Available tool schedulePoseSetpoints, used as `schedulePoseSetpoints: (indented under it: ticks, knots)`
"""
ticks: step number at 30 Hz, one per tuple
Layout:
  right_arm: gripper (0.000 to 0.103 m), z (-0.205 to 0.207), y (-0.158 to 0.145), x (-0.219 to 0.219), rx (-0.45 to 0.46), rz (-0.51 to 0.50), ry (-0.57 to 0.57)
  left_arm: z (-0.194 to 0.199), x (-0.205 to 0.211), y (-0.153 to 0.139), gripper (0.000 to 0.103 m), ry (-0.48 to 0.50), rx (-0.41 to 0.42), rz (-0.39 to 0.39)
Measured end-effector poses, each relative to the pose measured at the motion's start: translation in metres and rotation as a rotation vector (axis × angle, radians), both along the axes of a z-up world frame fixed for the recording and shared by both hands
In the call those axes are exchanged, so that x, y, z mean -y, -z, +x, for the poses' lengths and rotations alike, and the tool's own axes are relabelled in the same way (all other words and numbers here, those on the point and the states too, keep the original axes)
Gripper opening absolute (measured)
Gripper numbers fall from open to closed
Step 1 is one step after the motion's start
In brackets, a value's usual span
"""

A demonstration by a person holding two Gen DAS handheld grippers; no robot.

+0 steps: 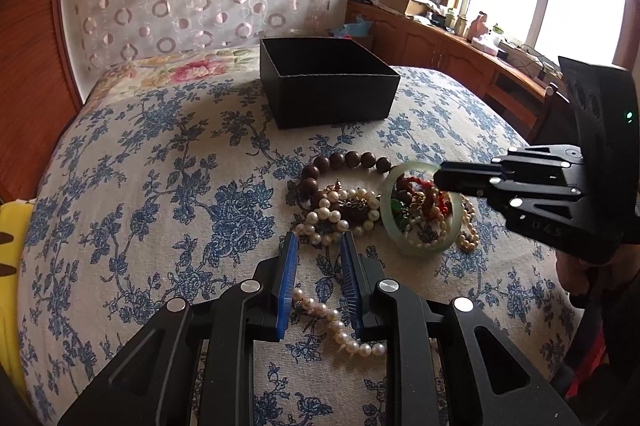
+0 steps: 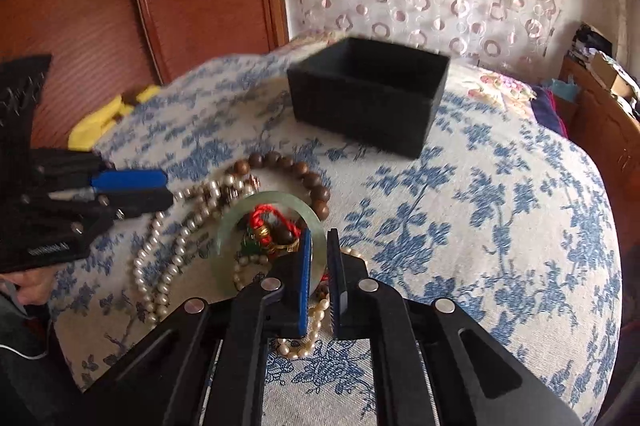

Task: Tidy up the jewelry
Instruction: 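Return to the pile and grasp the pale green jade bangle with the right tool, then grasp the red-string pendant with the left tool while the right tool lifts the jade bangle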

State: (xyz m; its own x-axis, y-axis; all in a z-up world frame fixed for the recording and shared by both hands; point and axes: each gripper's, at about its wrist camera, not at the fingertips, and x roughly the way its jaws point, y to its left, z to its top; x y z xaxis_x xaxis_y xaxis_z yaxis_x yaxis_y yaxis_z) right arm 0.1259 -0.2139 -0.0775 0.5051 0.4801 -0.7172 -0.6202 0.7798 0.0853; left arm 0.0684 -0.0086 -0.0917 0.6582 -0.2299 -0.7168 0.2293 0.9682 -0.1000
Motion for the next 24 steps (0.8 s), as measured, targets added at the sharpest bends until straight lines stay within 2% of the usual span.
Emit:
schedulePoseSetpoints:
  ticks: [4, 10, 17, 24]
  knots:
    - [0.009, -0.008, -0.019, 0.017, 0.042, 0.059, 0.028, 0.0, 0.005, -0.002, 0.021, 0.013, 0.001, -0.003]
    - [0.009, -0.014, -0.038, 0.046, 0.096, 0.071, 0.082, 0.003, 0.017, -0.007, 0.021, 0.049, 0.006, -0.012]
    - [0.009, -0.008, -0.024, 0.074, 0.069, 0.051, 0.16, 0.016, 0.043, -0.011, 0.021, 0.109, 0.003, -0.031]
    - [0.009, -0.007, -0.013, 0.084, 0.047, 0.057, 0.183, 0.036, 0.062, -0.005, 0.021, 0.144, -0.045, -0.063]
